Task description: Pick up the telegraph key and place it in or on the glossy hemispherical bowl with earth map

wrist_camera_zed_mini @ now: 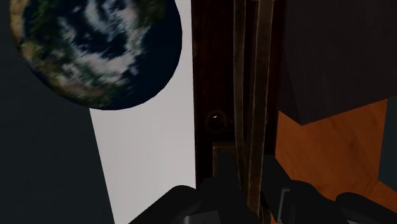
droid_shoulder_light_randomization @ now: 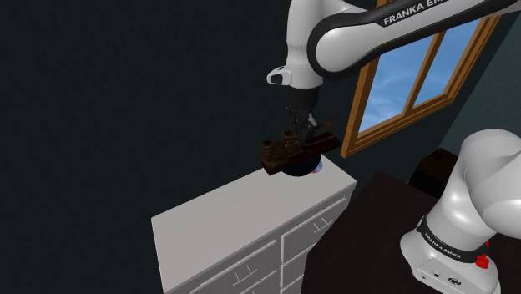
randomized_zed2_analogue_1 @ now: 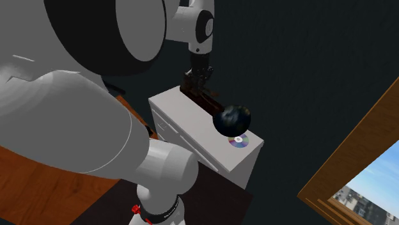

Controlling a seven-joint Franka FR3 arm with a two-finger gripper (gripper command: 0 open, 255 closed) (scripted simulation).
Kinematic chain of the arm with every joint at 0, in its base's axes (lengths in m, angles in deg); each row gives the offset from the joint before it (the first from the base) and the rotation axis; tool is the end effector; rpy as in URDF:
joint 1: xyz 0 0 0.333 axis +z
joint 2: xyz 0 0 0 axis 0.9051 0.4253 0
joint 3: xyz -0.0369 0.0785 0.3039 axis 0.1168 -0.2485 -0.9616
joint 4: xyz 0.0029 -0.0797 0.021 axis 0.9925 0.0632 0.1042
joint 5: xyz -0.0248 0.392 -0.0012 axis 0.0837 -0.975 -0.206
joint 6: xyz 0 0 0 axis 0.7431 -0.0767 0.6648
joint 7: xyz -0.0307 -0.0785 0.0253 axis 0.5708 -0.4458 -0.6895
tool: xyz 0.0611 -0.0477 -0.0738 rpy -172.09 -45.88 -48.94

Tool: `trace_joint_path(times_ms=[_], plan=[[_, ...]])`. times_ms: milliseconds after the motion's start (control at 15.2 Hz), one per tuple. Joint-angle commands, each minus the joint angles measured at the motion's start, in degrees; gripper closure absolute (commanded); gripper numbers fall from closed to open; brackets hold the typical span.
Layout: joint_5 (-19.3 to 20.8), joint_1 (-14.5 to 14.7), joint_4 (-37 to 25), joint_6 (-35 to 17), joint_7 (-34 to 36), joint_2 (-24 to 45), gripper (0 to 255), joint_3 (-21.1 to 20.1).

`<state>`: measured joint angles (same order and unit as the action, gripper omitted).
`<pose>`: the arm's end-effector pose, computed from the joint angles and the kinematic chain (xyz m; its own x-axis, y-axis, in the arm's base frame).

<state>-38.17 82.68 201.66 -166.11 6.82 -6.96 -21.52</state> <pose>0.4027 0.1252 0.4572 0.3635 0.9315 0.0144 0.9314 -0.3630 -0.0284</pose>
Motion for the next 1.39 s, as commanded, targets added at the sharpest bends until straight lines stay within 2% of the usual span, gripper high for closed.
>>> trace_joint_path(times_ms=[0, 726, 1320], plan=[[0.83, -1.19, -1.31, 0.29, -2.67, 1.05, 255, 1.93], [3.1, -7.14, -13.08, 2.67, -18.14, 10.58, 255, 12.47], [2.7, -7.18, -8.19, -4.39, -18.62, 12.8, 255, 12.8]])
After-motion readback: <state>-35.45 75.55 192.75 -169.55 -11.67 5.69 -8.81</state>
